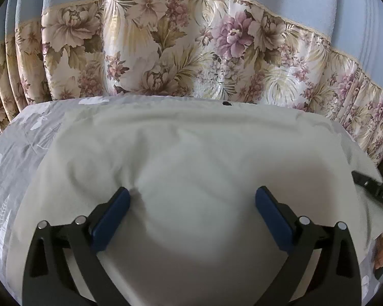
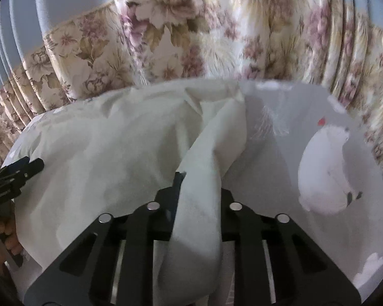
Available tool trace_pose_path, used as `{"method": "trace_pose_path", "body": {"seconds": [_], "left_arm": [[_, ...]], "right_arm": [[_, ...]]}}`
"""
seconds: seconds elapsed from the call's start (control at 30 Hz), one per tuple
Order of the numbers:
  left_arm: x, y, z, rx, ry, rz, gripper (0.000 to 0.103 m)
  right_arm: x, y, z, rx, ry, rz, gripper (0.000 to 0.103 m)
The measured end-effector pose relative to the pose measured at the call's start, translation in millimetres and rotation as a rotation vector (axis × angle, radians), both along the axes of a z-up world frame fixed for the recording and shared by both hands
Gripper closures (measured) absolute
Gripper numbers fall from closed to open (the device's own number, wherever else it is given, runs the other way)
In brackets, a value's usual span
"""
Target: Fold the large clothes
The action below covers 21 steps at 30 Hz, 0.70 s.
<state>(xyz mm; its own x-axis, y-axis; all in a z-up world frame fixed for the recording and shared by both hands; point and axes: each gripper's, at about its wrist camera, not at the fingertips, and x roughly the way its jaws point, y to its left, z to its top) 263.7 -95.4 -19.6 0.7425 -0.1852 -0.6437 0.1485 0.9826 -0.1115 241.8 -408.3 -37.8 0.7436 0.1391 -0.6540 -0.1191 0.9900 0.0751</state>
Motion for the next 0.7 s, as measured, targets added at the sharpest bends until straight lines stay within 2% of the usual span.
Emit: {"method": "trace_pose_path", "body": {"seconds": [0.07,0.1,0.13,0.17,0.27,0.3,0.33,0.37,0.43,0.5,0.57,0.67,0.7], "left_arm": [[-0.5,-0.2,0.0,-0.005,0.000,-0.001,0.004],[-0.4,-0.1,-0.1,-0.002,-0.001,0.001,0.004],[-0.1,0.0,0.0,-0.002,-0.001,0.001,0.004],[0.0,-0.1,0.0,-0.003,-0.002,0.001,0.004],[-0.5,-0.3,-0.2,-0.006,0.000,0.002,0.004],[-0.8,-0.2,0.0,-0.008,0.000,0.002,0.004],[-0.3,-0.7,-0.5,-0.006,0.000,0.002,0.004],[-0.2,-0.8,-0.6,-0.004,0.000,0.003,0.004],[-0.2,-0.6,-0.7,-0.003,0.000,0.004,0.004],[0.5,-1.0,-0.8,-0.004,0.001,0.006,0.003],[0.2,-0.8,-0.8,-0.004,0.000,0.006,0.003],[0.1,-1.1,-1.2,-0.010,0.000,0.006,0.003],[-0.1,-1.0,-1.2,-0.009,-0.001,0.006,0.003]], "right_arm": [[0.1,10.1,-0.7,-0.076,0.000,0.010,0.080],[0.8,14.0,-4.3,-0.104,0.009,0.017,0.072],[2.9,14.4,-10.0,-0.108,0.031,0.016,0.069],[4.7,12.5,-12.8,-0.096,0.045,0.013,0.067],[9.2,-1.8,-15.4,-0.043,0.064,-0.026,0.053],[10.4,-7.4,-16.6,-0.038,0.067,-0.044,0.043],[11.4,-11.8,-18.9,-0.025,0.072,-0.053,0.038],[11.9,-15.2,-21.2,0.002,0.086,-0.044,0.038],[13.6,-17.2,-24.2,0.070,0.101,-0.010,0.056],[12.3,-7.0,-22.2,0.042,0.097,0.028,0.066],[12.8,-1.5,-22.2,0.027,0.103,0.036,0.067],[15.8,-12.2,-25.1,0.110,0.123,0.039,0.070],[15.6,-13.5,-24.5,0.117,0.122,0.037,0.075]]}}
